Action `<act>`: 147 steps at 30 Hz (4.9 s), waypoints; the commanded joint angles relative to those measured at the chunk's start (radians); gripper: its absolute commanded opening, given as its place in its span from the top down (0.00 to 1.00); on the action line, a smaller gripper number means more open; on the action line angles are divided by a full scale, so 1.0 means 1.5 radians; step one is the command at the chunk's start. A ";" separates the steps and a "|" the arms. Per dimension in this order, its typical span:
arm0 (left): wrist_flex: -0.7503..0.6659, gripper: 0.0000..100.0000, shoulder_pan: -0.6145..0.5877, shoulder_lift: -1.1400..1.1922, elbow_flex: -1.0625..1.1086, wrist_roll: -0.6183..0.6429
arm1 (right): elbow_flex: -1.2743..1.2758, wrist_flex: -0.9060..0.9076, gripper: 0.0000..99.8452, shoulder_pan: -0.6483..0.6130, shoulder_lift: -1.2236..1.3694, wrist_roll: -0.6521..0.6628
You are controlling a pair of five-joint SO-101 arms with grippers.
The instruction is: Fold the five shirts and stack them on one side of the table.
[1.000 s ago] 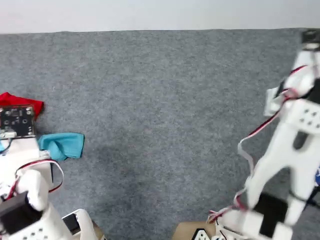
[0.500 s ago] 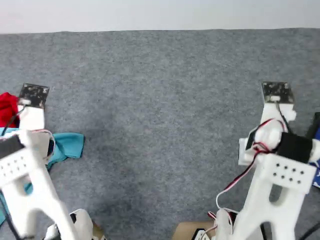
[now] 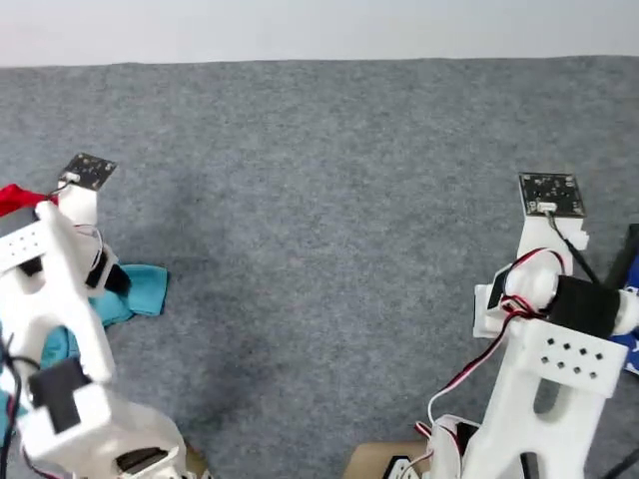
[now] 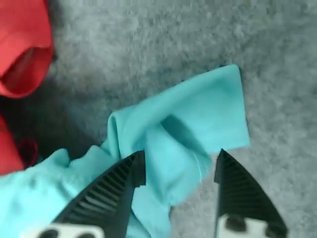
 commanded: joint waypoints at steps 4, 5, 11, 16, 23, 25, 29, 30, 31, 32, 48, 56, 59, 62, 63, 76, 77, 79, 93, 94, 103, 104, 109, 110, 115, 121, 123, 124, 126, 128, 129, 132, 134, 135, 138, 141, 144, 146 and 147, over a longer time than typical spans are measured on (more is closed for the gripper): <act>0.113 0.77 0.058 0.033 -0.058 -0.066 | -0.003 0.027 0.99 -0.003 -0.015 -0.006; 0.120 0.77 0.070 0.033 -0.058 -0.066 | -0.003 0.027 0.99 -0.004 -0.015 -0.005; 0.118 0.77 0.114 0.039 -0.050 -0.064 | -0.003 0.026 0.99 -0.005 -0.015 -0.005; 0.046 0.77 0.117 0.040 0.003 -0.064 | -0.003 0.026 0.99 -0.004 -0.015 0.023; -0.042 0.77 0.114 0.040 0.061 -0.063 | -0.005 0.026 0.99 -0.003 -0.017 0.033; -0.049 0.77 0.114 0.045 0.062 -0.054 | -0.005 0.026 0.99 -0.003 -0.017 0.033; -0.055 0.80 0.117 0.108 0.055 -0.055 | -0.005 0.026 0.99 -0.003 -0.017 0.033; -0.056 0.80 0.116 0.130 0.047 -0.055 | -0.005 0.026 0.99 -0.003 -0.018 0.033; -0.056 0.80 0.114 0.151 0.035 -0.054 | -0.005 0.026 0.99 -0.003 -0.018 0.033; -0.055 0.80 0.113 0.173 0.024 -0.053 | -0.005 0.026 0.99 -0.003 -0.019 0.033; 0.104 1.00 0.115 0.207 -0.206 -0.043 | -0.006 0.026 0.99 -0.003 -0.021 0.033; 0.271 1.00 0.182 0.017 -0.506 0.108 | -0.006 0.026 0.99 -0.004 -0.021 0.033; 0.293 1.00 0.239 -0.031 -0.576 0.145 | -0.006 0.026 0.99 -0.005 -0.021 0.035; 0.293 1.00 0.291 -0.065 -0.628 0.196 | -0.006 0.026 0.99 -0.006 -0.021 0.061; 0.293 1.00 0.309 -0.073 -0.647 0.215 | -0.006 0.026 0.99 -0.006 -0.022 0.070; 0.238 1.00 0.587 -0.090 -0.982 0.299 | -0.003 0.027 0.99 -0.004 -0.022 0.117; 0.230 1.00 0.607 -0.090 -1.000 0.297 | -0.003 0.027 0.99 -0.004 -0.022 0.117; 0.222 1.00 0.637 -0.090 -1.012 0.296 | -0.003 0.027 0.99 -0.004 -0.022 0.117; 0.295 1.00 0.500 -0.122 -0.869 0.300 | -0.003 0.027 0.99 -0.007 -0.022 0.188; 0.295 1.00 0.483 -0.125 -0.838 0.300 | -0.003 0.027 0.99 -0.007 -0.022 0.198; 0.284 1.00 0.328 -0.124 -0.621 0.296 | 0.012 0.020 0.99 -0.173 -0.015 0.235; 0.276 1.00 0.305 -0.125 -0.597 0.296 | 0.024 0.017 0.99 -0.206 -0.015 0.235; 0.254 1.00 0.207 -0.125 -0.517 0.295 | 0.087 -0.035 0.99 -0.350 -0.014 0.232; 0.254 1.00 0.196 -0.125 -0.507 0.294 | 0.098 -0.060 0.99 -0.366 -0.014 0.232; 0.253 1.00 0.182 -0.125 -0.435 0.254 | 0.131 -0.167 0.91 -0.421 0.026 0.232; 0.210 1.00 0.146 -0.125 -0.344 0.253 | 0.068 -0.236 0.84 -0.465 0.182 0.230; 0.194 1.00 0.134 -0.125 -0.323 0.254 | 0.024 -0.241 0.84 -0.475 0.242 0.230; 0.188 1.00 0.130 -0.125 -0.315 0.254 | -0.002 -0.239 0.84 -0.480 0.274 0.229; 0.177 1.00 0.126 -0.126 -0.299 0.254 | -0.054 -0.236 0.84 -0.486 0.336 0.214; 0.167 1.00 0.126 -0.126 -0.285 0.254 | -0.106 -0.235 0.83 -0.487 0.396 0.198; 0.162 1.00 0.126 -0.126 -0.278 0.254 | -0.131 -0.234 0.83 -0.489 0.425 0.196; 0.148 1.00 0.126 -0.126 -0.260 0.255 | -0.199 -0.226 0.83 -0.509 0.506 0.194; 0.140 1.00 0.126 -0.126 -0.250 0.255 | -0.241 -0.219 0.83 -0.529 0.553 0.193; 0.139 1.00 0.126 -0.125 -0.247 0.255 | -0.260 -0.219 0.83 -0.538 0.575 0.193; 0.130 1.00 0.126 -0.125 -0.237 0.255 | -0.312 -0.219 0.83 -0.552 0.635 0.193; 0.127 1.00 0.126 -0.125 -0.231 0.256 | -0.359 -0.219 0.83 -0.556 0.694 0.193; 0.127 1.00 0.126 -0.125 -0.230 0.256 | -0.401 -0.219 0.83 -0.555 0.748 0.193; 0.127 1.00 0.126 -0.125 -0.230 0.256 | -0.425 -0.219 0.83 -0.557 0.776 0.192; 0.127 1.00 0.126 -0.125 -0.230 0.256 | -0.435 -0.219 0.83 -0.558 0.791 0.192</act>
